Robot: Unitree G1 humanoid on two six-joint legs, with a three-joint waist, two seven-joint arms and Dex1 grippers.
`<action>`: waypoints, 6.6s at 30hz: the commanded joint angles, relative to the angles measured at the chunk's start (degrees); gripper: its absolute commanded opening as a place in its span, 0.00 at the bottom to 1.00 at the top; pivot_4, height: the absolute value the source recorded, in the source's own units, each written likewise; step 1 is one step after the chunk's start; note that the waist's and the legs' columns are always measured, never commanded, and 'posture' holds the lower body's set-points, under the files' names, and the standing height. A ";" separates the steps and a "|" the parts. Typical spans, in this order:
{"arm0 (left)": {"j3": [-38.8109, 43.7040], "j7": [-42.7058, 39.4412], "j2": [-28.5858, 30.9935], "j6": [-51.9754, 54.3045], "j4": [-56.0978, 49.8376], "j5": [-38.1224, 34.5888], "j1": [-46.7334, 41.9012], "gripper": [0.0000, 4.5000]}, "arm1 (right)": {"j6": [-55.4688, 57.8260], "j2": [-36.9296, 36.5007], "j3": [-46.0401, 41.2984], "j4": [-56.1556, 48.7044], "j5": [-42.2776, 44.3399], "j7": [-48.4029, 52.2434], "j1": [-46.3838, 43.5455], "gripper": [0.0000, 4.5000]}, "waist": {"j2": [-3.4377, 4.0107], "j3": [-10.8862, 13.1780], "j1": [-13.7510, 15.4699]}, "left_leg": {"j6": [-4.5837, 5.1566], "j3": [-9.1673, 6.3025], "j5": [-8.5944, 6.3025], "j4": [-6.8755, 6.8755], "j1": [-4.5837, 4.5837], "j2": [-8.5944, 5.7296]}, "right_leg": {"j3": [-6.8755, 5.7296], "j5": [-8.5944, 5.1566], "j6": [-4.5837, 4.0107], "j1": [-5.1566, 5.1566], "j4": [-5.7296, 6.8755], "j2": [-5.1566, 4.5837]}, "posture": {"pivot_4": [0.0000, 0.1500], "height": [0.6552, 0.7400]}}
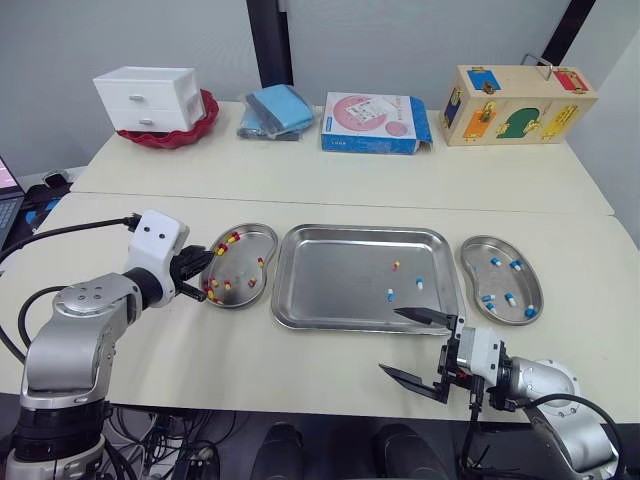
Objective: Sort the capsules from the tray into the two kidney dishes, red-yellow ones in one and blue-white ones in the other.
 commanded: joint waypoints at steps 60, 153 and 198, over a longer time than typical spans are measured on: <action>18.12 -23.85 -0.44 -32.23 7.76 -10.94 39.58 0.99 | 12.06 -17.41 -44.26 2.96 11.35 6.28 24.92 1.00 | -0.17 -0.06 -0.13 | 0.02 0.36 -0.03 -0.13 0.12 0.03 | 0.28 -0.05 -0.03 0.00 -0.25 -0.03 | 1.00 1.00; -11.37 -31.93 -2.96 -42.46 -1.56 -17.24 16.96 1.00 | 71.74 2.94 7.82 -23.28 -6.48 -34.01 -27.17 0.00 | -0.03 -0.14 -0.64 | 0.02 0.13 -0.02 -0.13 -0.38 0.03 | 0.10 -0.03 -0.05 -0.60 0.03 0.00 | 1.00 1.00; -9.02 -27.51 -8.28 -45.91 -5.49 -19.07 20.62 1.00 | 39.69 4.08 -29.59 -22.03 -0.69 -27.36 6.35 0.91 | 0.00 -0.12 -0.21 | 0.02 0.20 -0.02 -0.14 -0.33 0.01 | 0.17 -0.04 -0.05 -0.53 0.02 0.00 | 1.00 1.00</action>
